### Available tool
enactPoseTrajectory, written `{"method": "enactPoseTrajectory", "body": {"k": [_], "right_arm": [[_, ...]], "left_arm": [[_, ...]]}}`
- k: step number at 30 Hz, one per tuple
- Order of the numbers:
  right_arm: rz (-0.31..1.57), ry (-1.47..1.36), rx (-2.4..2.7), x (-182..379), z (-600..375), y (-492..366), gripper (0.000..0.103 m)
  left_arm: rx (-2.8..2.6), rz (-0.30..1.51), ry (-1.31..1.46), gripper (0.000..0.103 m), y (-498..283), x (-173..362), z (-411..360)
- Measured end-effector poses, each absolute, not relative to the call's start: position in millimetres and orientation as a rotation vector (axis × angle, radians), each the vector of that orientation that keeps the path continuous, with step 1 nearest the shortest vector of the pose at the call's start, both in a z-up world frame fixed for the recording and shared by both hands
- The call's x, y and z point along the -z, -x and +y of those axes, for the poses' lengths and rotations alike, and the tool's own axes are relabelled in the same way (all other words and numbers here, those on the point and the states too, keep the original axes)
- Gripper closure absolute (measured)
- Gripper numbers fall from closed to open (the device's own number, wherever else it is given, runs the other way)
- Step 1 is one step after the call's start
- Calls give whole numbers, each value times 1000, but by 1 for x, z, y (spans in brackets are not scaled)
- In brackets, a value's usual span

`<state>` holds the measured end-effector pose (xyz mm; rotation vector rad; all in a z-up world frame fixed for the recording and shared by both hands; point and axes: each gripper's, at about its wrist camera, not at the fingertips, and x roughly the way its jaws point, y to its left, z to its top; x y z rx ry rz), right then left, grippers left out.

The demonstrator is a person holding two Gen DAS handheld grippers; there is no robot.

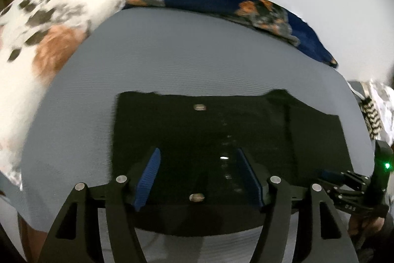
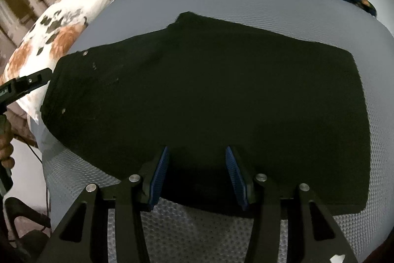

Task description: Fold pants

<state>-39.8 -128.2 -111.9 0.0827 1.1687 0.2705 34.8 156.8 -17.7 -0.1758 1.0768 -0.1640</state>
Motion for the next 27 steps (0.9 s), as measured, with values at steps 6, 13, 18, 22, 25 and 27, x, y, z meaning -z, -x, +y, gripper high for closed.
{"method": "enactPoseTrajectory", "body": {"k": [6, 13, 18, 22, 25, 27], "right_arm": [[1181, -64, -284, 113, -108, 34, 52], [1185, -74, -300, 114, -90, 30, 44], [1188, -88, -321, 111, -80, 28, 42], [1180, -114, -321, 105, -80, 24, 42], [1154, -130, -334, 95, -80, 22, 39], [1132, -138, -332, 88, -79, 20, 38]], "left_arm": [[122, 1108, 236, 37, -35, 32, 200], [141, 1135, 278, 37, -39, 49, 222], [198, 1167, 356, 37, -45, 67, 233], [267, 1201, 454, 37, -50, 81, 243], [309, 1219, 515, 37, -55, 90, 252], [343, 1222, 542, 37, -58, 93, 257]]}}
